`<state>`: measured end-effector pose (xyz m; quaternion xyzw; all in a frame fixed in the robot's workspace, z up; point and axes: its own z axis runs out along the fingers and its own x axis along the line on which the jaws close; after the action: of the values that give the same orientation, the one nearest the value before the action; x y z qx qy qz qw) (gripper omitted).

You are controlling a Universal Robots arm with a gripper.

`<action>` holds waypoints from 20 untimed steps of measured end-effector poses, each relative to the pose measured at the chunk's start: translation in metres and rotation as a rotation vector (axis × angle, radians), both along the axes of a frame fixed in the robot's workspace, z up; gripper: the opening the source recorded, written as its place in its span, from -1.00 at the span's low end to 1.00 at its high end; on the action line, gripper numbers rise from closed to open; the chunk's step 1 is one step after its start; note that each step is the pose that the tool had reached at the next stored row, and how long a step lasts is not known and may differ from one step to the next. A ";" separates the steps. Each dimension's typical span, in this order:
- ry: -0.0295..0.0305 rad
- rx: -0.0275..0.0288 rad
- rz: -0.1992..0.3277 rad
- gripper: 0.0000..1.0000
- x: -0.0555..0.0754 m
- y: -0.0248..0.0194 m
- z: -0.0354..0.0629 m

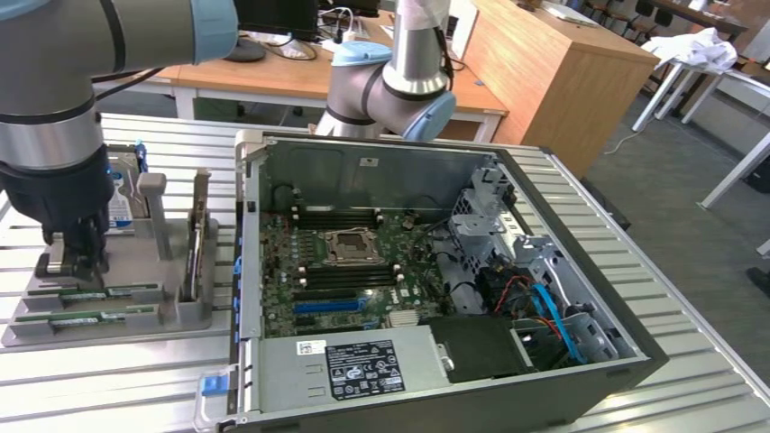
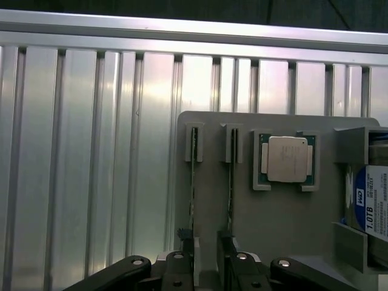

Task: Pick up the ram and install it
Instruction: 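Pick up the ram and move it above insertion slot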

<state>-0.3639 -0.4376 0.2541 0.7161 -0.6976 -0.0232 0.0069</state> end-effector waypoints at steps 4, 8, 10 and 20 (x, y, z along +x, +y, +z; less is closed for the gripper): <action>0.0002 -0.0001 0.000 -0.40 0.000 -0.0003 -0.0035; 0.0000 0.0000 0.000 -0.40 0.000 -0.0002 -0.0081; 0.0002 -0.0002 0.000 -0.40 0.000 -0.0003 -0.0089; 0.0000 0.0000 0.000 -0.40 0.000 -0.0030 -0.0093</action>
<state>-0.3639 -0.4406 0.2448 0.7161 -0.6976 -0.0232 0.0069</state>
